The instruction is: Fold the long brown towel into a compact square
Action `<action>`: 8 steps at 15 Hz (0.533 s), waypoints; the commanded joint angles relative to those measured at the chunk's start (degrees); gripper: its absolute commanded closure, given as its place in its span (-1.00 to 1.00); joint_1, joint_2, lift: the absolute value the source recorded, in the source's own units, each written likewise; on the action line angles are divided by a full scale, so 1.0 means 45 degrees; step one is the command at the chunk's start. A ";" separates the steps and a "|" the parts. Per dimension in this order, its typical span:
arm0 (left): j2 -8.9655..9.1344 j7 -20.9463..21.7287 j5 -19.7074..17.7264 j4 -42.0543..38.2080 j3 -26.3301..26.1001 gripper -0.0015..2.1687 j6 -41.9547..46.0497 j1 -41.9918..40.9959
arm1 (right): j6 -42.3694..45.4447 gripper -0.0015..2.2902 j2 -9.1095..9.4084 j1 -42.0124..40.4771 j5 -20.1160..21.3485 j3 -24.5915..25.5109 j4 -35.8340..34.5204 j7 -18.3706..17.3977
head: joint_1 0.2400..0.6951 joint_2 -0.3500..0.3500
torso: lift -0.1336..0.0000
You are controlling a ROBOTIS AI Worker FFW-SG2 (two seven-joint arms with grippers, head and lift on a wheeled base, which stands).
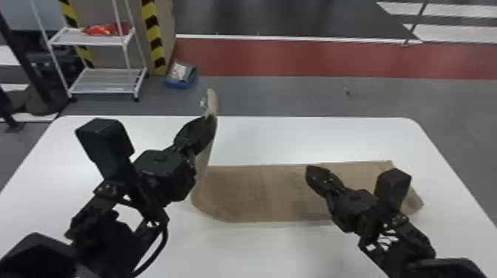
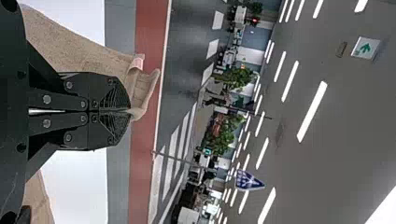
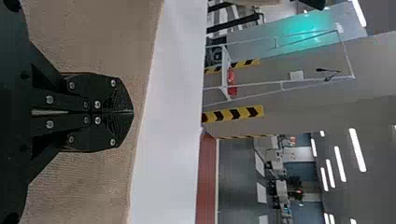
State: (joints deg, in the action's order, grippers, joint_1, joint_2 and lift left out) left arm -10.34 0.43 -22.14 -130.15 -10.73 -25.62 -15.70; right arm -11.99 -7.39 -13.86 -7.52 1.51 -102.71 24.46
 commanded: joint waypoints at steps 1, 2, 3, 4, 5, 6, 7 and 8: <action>0.0129 -0.0544 0.0116 0.0036 -0.1189 0.48 0.0000 0.0715 | 0.2126 -1.00 -0.0056 -0.0747 -0.0301 0.0661 -0.0907 -0.0631 | 1.00 -0.24 | -0.87; 0.0129 -0.0954 0.0155 0.0036 -0.1814 0.48 0.0000 0.1144 | 0.2673 -1.00 -0.0134 -0.1079 -0.0731 0.1149 -0.1161 -0.1002 | 1.00 -0.30 | -0.87; 0.0129 -0.1189 0.0253 0.0133 -0.2400 0.48 0.0000 0.1437 | 0.3220 -1.00 -0.0173 -0.1372 -0.0985 0.1618 -0.1278 -0.1412 | 1.00 -0.38 | -0.87; 0.0208 -0.1403 0.0663 0.0407 -0.3181 0.48 0.0000 0.1730 | 0.3806 -0.97 -0.0271 -0.1704 -0.1278 0.2146 -0.1376 -0.2076 | 1.00 -0.57 | -0.87; 0.0383 -0.1521 0.1327 0.0797 -0.3904 0.48 -0.0040 0.1906 | 0.4548 -0.96 -0.0291 -0.2036 -0.1825 0.2790 -0.1376 -0.2604 | 1.00 -0.68 | -0.87; 0.0540 -0.1618 0.1659 0.1129 -0.4392 0.48 -0.0040 0.1945 | 0.4860 -0.96 -0.0271 -0.2232 -0.2352 0.3415 -0.1298 -0.2760 | 0.98 -0.83 | -0.87; 0.0657 -0.1618 0.1815 0.1637 -0.4880 0.48 0.0000 0.1965 | 0.4939 -0.96 -0.0271 -0.2349 -0.2957 0.4060 -0.1122 -0.2936 | 0.92 -1.00 | -0.87; 0.0715 -0.1638 0.1932 0.2106 -0.5330 0.48 0.0000 0.2023 | 0.4978 -0.96 -0.0271 -0.2427 -0.3309 0.4528 -0.0946 -0.2936 | 0.92 -1.00 | -0.87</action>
State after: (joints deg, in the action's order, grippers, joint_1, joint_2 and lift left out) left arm -7.64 -6.92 -14.40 -123.43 -31.86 -25.67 -6.88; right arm 9.77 -8.63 -24.13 -19.76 18.63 -107.90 11.23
